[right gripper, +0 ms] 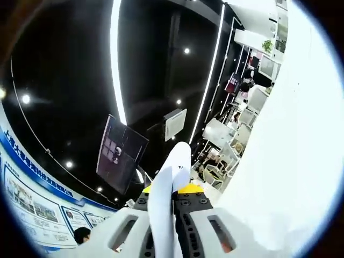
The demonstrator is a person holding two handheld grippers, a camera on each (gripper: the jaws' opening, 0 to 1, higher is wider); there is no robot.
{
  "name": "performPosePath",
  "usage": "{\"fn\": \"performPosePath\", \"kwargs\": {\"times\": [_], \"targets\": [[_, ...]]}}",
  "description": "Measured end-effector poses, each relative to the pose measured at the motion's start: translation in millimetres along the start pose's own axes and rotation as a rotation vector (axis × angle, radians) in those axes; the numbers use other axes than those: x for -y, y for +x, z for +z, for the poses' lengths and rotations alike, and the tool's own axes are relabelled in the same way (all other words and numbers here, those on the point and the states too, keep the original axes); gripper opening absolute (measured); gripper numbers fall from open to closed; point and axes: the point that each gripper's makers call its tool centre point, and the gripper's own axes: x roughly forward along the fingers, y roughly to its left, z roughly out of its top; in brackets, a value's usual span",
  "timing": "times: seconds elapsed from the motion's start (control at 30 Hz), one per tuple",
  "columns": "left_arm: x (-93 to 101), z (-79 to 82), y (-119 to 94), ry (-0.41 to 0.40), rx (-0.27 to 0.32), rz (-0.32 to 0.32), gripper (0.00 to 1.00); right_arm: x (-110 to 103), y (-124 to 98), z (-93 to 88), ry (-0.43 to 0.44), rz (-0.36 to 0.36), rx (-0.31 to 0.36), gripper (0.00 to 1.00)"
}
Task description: Organize the stack of printing papers by aligning and flattening the scattered papers on the table
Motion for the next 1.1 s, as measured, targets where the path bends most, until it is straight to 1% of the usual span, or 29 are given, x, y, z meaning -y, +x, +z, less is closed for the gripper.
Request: {"fn": "performPosePath", "kwargs": {"times": [0.17, 0.33, 0.53, 0.8, 0.9, 1.0, 1.1], "targets": [[-0.2, 0.3, 0, -0.004, 0.002, -0.001, 0.31, -2, 0, -4.5, 0.003, 0.002, -0.011, 0.00], [0.0, -0.7, 0, -0.001, -0.003, -0.001, 0.32, -9, 1, -15.2, 0.007, 0.017, -0.030, 0.00], [-0.6, -0.1, 0, -0.005, 0.000, 0.002, 0.31, -15, 0, -30.2, -0.011, 0.015, -0.049, 0.00], [-1.0, 1.3, 0, -0.012, 0.007, 0.006, 0.31, -24, -7, -37.6, -0.071, -0.005, -0.017, 0.00], [-1.7, 2.5, 0, -0.019, 0.014, 0.008, 0.31, -25, -11, -41.0, -0.052, -0.021, -0.007, 0.00], [-2.3, 3.2, -1, -0.020, 0.018, 0.012, 0.31, -24, -14, -43.0, -0.055, -0.041, 0.007, 0.00], [-2.8, 3.8, -1, -0.023, 0.022, 0.014, 0.30, -22, -17, -45.1, -0.029, -0.054, 0.013, 0.00]]}}
